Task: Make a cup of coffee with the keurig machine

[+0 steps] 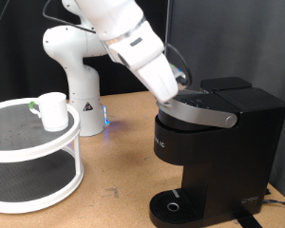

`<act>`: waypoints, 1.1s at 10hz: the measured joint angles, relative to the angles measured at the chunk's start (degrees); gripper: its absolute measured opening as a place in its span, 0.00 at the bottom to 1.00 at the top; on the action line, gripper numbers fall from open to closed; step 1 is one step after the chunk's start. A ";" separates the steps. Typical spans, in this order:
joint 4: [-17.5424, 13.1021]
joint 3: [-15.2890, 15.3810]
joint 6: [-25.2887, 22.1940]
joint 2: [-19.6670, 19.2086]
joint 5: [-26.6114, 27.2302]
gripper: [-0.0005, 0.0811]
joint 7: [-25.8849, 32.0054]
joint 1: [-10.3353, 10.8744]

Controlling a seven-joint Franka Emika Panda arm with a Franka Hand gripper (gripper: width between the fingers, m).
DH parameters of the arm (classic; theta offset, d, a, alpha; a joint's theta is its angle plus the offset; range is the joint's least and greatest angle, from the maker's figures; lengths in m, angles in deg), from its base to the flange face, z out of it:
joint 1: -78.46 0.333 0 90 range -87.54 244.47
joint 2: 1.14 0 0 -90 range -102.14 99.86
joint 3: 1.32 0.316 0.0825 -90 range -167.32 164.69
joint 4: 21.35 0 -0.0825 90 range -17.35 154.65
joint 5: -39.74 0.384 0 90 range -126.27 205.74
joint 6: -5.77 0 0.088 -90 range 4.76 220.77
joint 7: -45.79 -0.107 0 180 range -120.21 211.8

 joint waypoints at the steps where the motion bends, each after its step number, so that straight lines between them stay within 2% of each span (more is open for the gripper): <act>1: 0.16 -0.09 0.93 -0.99 0.00 0.01 0.42 -0.14; 6: 0.22 -0.21 3.32 -4.39 0.18 0.01 1.87 -0.18; 11: 0.18 -0.29 3.64 -4.78 1.40 0.01 3.87 -0.37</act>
